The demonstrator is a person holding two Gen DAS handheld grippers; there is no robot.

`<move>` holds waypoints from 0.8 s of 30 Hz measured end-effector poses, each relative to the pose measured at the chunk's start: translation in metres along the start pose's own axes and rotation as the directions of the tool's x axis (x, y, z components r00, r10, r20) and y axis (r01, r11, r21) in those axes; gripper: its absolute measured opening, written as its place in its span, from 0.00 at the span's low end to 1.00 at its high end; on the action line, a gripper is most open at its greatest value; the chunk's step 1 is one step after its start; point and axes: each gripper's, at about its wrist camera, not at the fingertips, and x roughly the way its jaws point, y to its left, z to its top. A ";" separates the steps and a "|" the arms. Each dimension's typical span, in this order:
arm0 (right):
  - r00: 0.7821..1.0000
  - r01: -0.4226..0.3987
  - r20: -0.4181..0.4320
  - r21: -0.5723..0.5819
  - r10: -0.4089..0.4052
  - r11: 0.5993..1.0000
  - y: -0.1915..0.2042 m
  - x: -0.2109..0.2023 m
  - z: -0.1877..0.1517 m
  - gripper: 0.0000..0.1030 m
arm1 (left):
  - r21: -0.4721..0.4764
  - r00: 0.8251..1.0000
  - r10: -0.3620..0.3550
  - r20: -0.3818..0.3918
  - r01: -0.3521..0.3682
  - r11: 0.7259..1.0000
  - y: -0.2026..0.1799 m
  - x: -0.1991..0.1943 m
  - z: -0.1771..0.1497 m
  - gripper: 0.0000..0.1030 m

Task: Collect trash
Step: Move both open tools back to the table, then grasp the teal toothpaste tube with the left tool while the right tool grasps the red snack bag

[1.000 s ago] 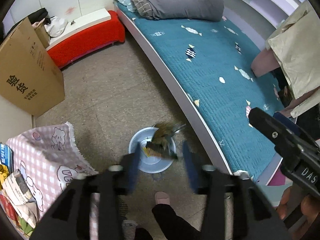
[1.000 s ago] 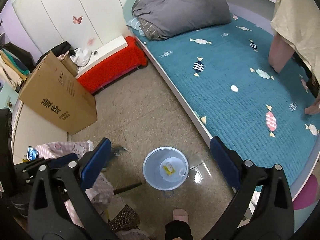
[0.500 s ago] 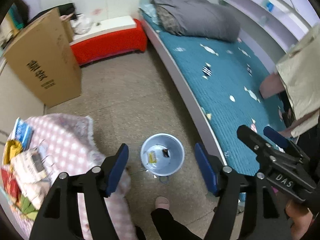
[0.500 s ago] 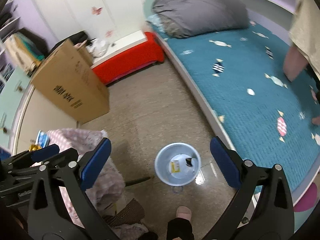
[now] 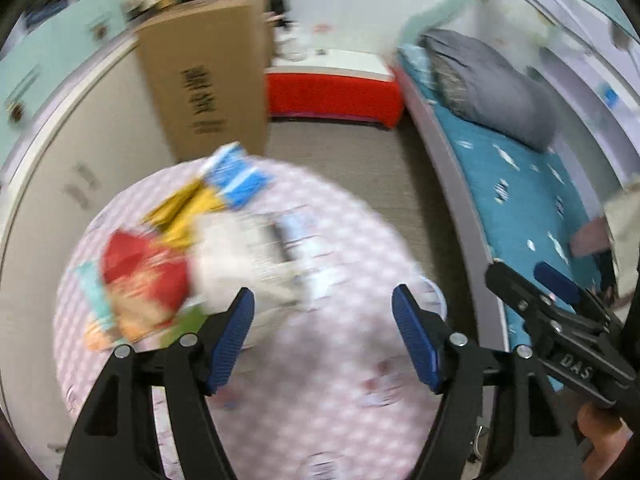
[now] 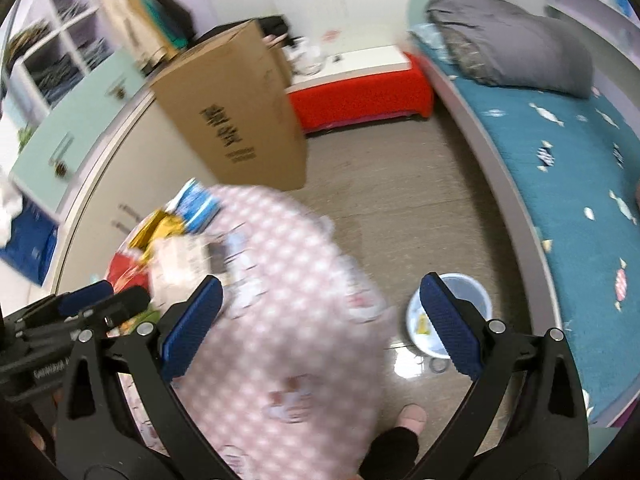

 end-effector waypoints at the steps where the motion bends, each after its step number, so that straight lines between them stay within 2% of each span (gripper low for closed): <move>1: 1.000 -0.007 -0.004 -0.008 0.006 1.000 0.013 0.003 -0.003 0.94 | -0.026 1.000 0.006 -0.005 -0.006 1.000 0.017 -0.001 -0.003 0.68; 7: 0.999 -0.041 -0.027 -0.066 0.040 0.997 0.090 0.026 -0.020 0.94 | -0.148 0.996 0.081 -0.023 -0.084 0.985 0.129 -0.002 -0.024 0.68; 10: 0.999 -0.041 -0.041 -0.104 0.036 0.994 0.121 0.041 -0.026 0.94 | -0.177 0.995 0.092 -0.044 -0.099 0.979 0.166 0.006 -0.032 0.68; 19: 0.998 -0.028 -0.063 -0.250 0.012 0.968 0.183 0.078 -0.042 0.94 | -0.151 0.993 0.062 -0.102 -0.077 0.986 0.203 0.050 -0.039 0.58; 22: 0.997 -0.033 -0.075 -0.307 0.010 0.951 0.200 0.085 -0.046 0.94 | -0.140 0.991 0.045 -0.125 -0.063 0.988 0.205 0.063 -0.040 0.47; 23: 0.997 -0.035 -0.076 -0.327 0.011 0.944 0.205 0.087 -0.046 0.94 | -0.130 0.991 0.061 -0.123 -0.077 0.989 0.206 0.065 -0.040 0.30; 24: 0.997 -0.038 -0.075 -0.343 0.013 0.938 0.208 0.087 -0.047 0.94 | -0.121 0.990 0.072 -0.117 -0.087 0.989 0.208 0.065 -0.040 0.20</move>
